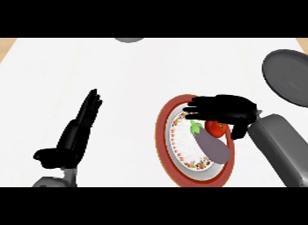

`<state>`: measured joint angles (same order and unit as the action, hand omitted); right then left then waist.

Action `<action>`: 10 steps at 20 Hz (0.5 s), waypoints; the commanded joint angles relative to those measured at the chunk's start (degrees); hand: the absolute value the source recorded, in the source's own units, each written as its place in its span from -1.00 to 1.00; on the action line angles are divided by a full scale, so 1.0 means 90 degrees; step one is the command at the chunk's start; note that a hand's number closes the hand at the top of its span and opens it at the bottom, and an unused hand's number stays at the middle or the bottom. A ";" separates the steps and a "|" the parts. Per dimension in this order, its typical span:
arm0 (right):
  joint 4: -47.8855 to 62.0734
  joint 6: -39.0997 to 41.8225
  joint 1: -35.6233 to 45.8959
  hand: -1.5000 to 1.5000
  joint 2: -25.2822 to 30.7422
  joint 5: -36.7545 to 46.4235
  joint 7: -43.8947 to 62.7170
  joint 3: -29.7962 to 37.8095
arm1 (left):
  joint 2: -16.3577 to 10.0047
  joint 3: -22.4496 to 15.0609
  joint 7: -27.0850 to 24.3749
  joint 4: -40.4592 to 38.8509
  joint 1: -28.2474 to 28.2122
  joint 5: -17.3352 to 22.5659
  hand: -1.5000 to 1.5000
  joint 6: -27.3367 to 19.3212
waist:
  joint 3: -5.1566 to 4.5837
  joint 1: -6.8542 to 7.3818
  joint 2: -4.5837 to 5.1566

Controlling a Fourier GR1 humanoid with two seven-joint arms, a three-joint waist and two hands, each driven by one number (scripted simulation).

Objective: Pick the tomato from the plate and place it in the pan

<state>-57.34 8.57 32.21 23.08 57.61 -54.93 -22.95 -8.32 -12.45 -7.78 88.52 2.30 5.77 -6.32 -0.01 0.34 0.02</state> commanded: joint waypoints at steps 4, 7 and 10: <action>0.0422 0.0021 0.0094 -1.00 -0.0453 0.0649 0.0097 0.0276 | 0.0283 -0.0052 0.0293 0.0303 -0.0060 -0.0323 0.00 -0.0112 | 0.0001 -0.0010 -0.0002; 0.1074 -0.0676 0.0472 1.00 -0.0579 0.1319 -0.0074 -0.0273 | 0.0325 -0.0219 0.0176 0.0272 -0.0223 -0.0351 0.00 -0.0105 | 0.0005 0.0077 0.0018; 0.0742 -0.1166 0.0056 1.00 -0.0614 0.1445 -0.0111 -0.0201 | 0.0049 0.0127 0.0047 0.0246 -0.0272 -0.0179 0.00 0.0186 | 0.0003 0.0011 -0.0001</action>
<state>-51.45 3.78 35.62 19.01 67.85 -55.02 -23.86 -6.76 -12.02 -7.15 89.07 2.08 3.99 -5.76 -0.67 0.56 -0.62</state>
